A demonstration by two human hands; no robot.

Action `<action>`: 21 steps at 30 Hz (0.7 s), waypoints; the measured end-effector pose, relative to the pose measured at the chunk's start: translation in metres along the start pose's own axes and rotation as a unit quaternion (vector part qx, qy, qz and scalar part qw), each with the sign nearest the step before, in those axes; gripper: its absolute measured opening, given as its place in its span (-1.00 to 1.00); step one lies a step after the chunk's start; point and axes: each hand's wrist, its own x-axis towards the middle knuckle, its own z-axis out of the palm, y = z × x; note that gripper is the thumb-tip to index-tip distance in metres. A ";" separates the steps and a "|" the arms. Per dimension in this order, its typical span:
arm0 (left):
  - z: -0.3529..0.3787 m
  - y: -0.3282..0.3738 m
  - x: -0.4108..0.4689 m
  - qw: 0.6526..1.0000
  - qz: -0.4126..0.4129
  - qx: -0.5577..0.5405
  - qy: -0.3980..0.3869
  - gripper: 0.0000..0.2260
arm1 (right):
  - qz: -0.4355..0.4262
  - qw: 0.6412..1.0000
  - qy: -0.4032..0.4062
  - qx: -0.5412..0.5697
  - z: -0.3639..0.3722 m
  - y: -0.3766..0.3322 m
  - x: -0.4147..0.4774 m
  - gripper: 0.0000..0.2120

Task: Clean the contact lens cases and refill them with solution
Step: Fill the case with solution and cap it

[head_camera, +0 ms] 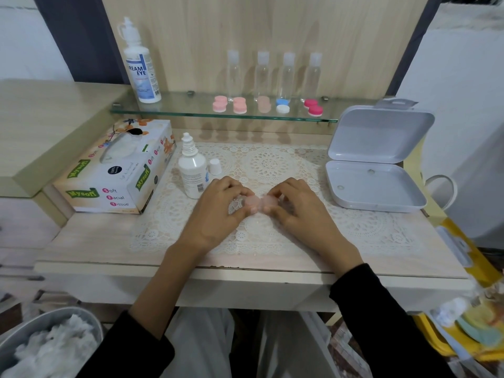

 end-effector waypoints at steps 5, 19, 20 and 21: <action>0.000 0.001 0.000 1.000 0.001 0.003 0.001 -0.73 | 0.022 1.000 0.010 0.014 0.000 -0.003 -0.001 -0.54; -0.001 0.001 -0.001 1.000 0.001 -0.007 0.001 -0.74 | 0.012 1.000 0.007 0.001 0.001 -0.005 0.001 -0.57; -0.001 0.001 -0.001 1.000 0.001 -0.006 0.003 -0.74 | 0.011 1.000 0.007 0.005 0.001 -0.006 0.000 -0.51; -0.001 0.001 -0.001 1.000 0.001 -0.006 0.003 -0.74 | 0.008 1.000 0.007 0.008 0.001 -0.007 -0.001 -0.46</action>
